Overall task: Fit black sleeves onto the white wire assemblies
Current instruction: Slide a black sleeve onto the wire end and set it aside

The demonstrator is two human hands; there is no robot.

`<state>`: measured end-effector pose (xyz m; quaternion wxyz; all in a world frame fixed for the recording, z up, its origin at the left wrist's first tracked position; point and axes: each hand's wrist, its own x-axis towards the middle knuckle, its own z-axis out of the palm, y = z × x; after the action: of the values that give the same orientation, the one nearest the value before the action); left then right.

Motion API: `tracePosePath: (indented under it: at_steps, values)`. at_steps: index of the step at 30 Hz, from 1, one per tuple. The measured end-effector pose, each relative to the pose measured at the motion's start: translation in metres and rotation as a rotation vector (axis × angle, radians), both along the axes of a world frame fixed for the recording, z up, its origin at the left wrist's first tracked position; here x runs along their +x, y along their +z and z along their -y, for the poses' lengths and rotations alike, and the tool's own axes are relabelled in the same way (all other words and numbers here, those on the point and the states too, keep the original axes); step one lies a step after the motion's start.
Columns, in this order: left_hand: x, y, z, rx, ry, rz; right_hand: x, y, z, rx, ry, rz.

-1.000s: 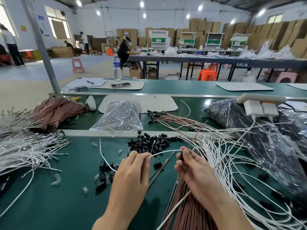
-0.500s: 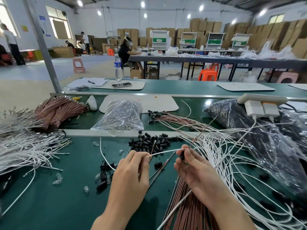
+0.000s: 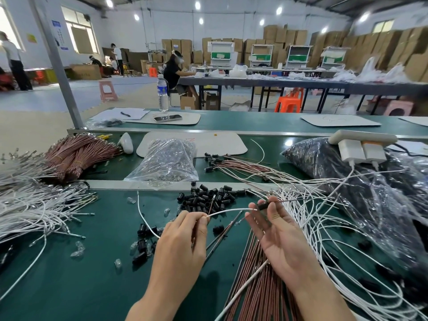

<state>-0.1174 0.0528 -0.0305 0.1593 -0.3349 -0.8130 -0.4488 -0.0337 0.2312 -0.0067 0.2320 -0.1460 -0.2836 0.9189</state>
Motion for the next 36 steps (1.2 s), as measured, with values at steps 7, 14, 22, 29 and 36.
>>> tracePosePath:
  at_steps: [7, 14, 22, 29, 36]
  values:
    - [0.001, 0.001, 0.001, 0.007, 0.012, 0.037, -0.002, -0.002, 0.003, 0.012, 0.029, -0.019]
    - [0.001, 0.000, 0.002, -0.014, -0.007, 0.078, -0.002, -0.002, 0.003, 0.009, 0.025, -0.032]
    - [0.001, -0.002, -0.002, 0.021, -0.129, 0.181, -0.003, -0.004, 0.004, 0.041, 0.006, -0.012]
    - [0.002, 0.000, -0.002, 0.098, -0.219, 0.283, -0.004, -0.006, 0.006, 0.093, -0.019, 0.041]
    - [0.004, -0.001, -0.001, -0.153, -0.151, 0.019, -0.007, -0.011, 0.006, 0.131, -0.025, 0.057]
